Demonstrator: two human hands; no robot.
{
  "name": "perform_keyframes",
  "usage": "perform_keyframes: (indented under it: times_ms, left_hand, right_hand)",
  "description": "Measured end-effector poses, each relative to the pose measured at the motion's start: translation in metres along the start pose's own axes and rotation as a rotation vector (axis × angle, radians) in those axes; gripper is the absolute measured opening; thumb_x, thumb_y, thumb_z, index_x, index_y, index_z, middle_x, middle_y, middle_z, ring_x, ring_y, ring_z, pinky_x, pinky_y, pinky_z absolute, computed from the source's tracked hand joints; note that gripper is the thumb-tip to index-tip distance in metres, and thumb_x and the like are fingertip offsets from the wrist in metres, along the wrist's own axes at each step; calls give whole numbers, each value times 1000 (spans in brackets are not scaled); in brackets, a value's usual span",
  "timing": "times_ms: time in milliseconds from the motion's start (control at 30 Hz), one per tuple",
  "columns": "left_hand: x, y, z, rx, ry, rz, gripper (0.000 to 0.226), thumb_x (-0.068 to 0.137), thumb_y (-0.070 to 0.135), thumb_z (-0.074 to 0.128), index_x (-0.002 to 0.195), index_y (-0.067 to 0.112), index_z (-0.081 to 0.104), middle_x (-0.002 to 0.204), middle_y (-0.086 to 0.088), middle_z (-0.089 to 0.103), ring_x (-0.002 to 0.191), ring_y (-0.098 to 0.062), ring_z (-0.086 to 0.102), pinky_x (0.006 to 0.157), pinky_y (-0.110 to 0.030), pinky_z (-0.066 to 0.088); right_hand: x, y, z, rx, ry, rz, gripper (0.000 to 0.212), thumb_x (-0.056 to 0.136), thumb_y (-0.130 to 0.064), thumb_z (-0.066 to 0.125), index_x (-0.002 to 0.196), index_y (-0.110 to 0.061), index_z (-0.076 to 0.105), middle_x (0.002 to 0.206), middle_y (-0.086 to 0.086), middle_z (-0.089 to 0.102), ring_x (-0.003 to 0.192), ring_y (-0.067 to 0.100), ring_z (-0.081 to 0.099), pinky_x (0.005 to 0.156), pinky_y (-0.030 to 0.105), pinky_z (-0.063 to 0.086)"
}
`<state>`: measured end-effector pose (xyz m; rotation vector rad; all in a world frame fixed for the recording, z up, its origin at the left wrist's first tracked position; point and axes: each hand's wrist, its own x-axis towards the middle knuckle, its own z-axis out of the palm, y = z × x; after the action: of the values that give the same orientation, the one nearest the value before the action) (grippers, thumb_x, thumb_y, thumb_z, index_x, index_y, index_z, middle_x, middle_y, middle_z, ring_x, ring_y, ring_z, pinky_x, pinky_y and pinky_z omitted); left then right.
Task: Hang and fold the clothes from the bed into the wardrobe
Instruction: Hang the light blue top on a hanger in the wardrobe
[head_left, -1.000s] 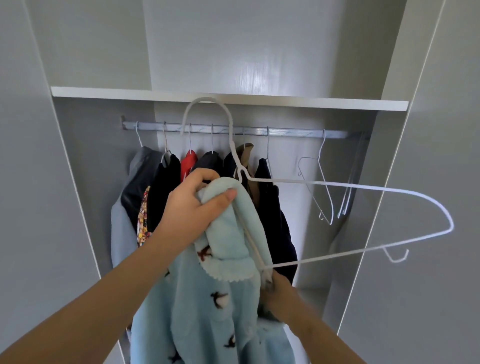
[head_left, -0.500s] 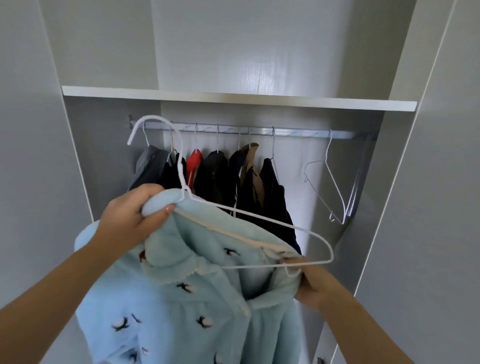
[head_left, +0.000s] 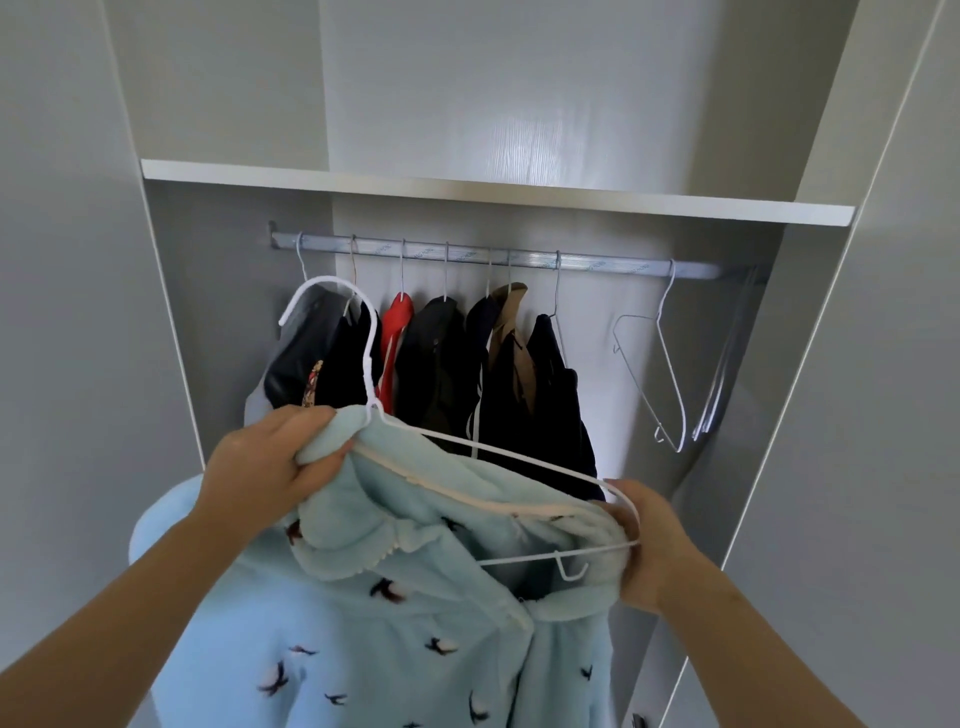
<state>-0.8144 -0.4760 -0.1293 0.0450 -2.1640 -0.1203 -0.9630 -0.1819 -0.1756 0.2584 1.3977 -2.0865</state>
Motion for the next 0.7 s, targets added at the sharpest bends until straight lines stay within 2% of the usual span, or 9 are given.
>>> perform_keyframes:
  times_ms: [133,233,333,433,533,600,667,700]
  left_hand:
    - [-3,12,9,-60,31,-38,55,75,49,44,90,4,71,76,-10,69,62,-27,66,52,-30,46]
    - [0,17,10,-59,53,35,70,87,67,29,92,8,67,77,-7,70,59,-22,65,50,-26,46]
    - [3,20,12,-8,98,203,47,93,59,28,94,19,52,77,-6,70,53,-19,63,46,-20,45]
    - [4,24,13,29,118,346,34,96,48,32,94,19,49,76,-6,70,50,-19,62,43,-18,44]
    - [2,32,15,50,51,526,23,87,38,45,100,19,48,81,-5,70,53,-17,62,42,-16,42]
    - [-3,40,22,83,-2,658,27,76,32,53,99,19,47,80,-3,69,52,-15,61,40,-16,43]
    - [-6,49,31,127,-76,669,36,67,28,68,96,20,48,74,-1,66,48,-14,58,37,-17,43]
    - [-7,52,36,137,-110,603,43,60,25,77,93,19,50,70,0,64,45,-14,55,35,-18,42]
  right_hand:
    - [6,2,1,-146,152,-82,17,81,-20,61,73,-6,64,64,13,64,65,29,60,73,36,50]
    - [13,5,-6,-263,365,-211,11,81,-11,64,74,-2,60,70,16,57,70,29,55,74,39,47]
    - [16,10,-12,-372,524,-362,20,81,-9,66,66,-8,52,67,10,53,68,27,52,67,33,43]
    - [12,12,-16,-516,644,-476,13,84,-18,63,77,-12,54,71,3,54,63,16,48,54,26,34]
    - [8,12,-11,-640,674,-606,11,85,-22,61,89,-15,54,72,-6,49,62,7,44,52,25,31]
    - [6,13,-1,-636,639,-687,11,85,-22,62,89,-18,52,72,-9,47,63,6,44,51,22,30]
    - [1,13,12,-547,610,-739,11,84,-23,63,84,-21,52,74,-9,49,65,7,47,54,22,33]
    - [-1,11,16,-491,592,-749,13,84,-23,64,81,-22,52,75,-8,51,67,9,49,56,24,36]
